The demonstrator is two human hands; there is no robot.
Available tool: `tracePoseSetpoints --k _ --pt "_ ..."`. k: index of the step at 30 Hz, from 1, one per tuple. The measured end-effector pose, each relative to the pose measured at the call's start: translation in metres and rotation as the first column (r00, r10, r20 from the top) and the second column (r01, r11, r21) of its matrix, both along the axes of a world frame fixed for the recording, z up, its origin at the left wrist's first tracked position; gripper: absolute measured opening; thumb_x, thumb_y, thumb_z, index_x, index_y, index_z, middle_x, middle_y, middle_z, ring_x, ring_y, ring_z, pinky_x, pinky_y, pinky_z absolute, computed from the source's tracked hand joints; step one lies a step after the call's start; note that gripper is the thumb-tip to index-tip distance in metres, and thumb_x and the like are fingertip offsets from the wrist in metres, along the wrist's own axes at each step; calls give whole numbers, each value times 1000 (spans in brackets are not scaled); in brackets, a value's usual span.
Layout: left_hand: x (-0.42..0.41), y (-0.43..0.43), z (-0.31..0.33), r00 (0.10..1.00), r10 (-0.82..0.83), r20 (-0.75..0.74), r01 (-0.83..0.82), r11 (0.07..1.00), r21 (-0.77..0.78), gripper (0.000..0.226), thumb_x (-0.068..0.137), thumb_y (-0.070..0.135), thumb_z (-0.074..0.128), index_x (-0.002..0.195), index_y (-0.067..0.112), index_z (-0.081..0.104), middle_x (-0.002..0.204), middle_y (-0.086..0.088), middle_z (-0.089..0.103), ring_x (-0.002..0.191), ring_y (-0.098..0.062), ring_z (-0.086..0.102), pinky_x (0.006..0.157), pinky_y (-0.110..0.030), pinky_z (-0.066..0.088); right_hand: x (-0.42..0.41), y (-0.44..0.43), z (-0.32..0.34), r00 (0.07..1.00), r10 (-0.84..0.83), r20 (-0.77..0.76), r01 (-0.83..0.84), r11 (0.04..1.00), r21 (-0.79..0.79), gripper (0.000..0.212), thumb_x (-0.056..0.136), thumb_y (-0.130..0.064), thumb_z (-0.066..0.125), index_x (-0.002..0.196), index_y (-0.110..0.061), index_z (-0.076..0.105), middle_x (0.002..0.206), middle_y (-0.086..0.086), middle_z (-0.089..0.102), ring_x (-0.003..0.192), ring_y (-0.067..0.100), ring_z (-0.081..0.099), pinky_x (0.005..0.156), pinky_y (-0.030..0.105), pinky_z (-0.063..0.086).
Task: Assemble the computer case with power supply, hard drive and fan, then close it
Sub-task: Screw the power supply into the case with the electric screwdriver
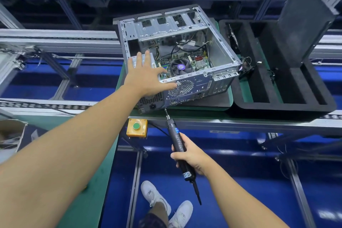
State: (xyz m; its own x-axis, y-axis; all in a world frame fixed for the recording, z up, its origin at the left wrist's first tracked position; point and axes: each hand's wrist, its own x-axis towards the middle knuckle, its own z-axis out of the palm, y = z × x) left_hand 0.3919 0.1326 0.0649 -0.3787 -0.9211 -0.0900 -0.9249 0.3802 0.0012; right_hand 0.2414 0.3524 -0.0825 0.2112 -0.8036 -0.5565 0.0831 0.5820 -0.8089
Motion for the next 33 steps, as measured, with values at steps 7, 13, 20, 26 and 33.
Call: tracePoseSetpoints --k 7,13,20,26,33 --pt "0 3 2 1000 13 -14 -13 1000 19 94 56 106 18 133 59 44 166 -13 -6 151 -37 -10 118 -60 -8 5 -4 2 1000 3 6 -3 1000 -10 78 75 -10 78 139 -40 48 97 1 63 73 18 64 69 35 57" --pt "-1 4 5 1000 13 -17 -13 1000 21 96 55 106 17 134 58 44 166 -12 -6 151 -37 -10 118 -60 -8 1 -6 1 1000 8 -7 -8 1000 -3 80 76 -9 78 143 -38 45 101 5 62 73 18 63 69 35 57" --pt "-1 4 3 1000 13 -15 -13 1000 11 96 55 107 16 133 59 45 166 -12 -5 151 -37 -9 118 -60 -8 0 -9 0 999 33 -34 -33 999 0 80 75 -11 78 142 -38 45 100 4 62 72 18 64 68 35 58" --pt "-1 3 1 1000 14 -21 -14 1000 2 95 55 107 16 132 59 45 166 -12 -5 151 -37 -9 118 -59 -8 1 -11 2 998 33 -48 -33 999 -5 79 74 -12 79 141 -37 46 99 5 62 70 19 64 67 35 57" --pt "-1 3 2 1000 18 -21 -18 1000 -2 92 55 106 17 124 57 53 166 -12 -4 151 -36 -8 118 -60 -7 3 -12 5 1000 18 -1 -18 1000 -4 56 74 -11 77 120 -35 57 93 2 64 68 24 62 66 37 58"
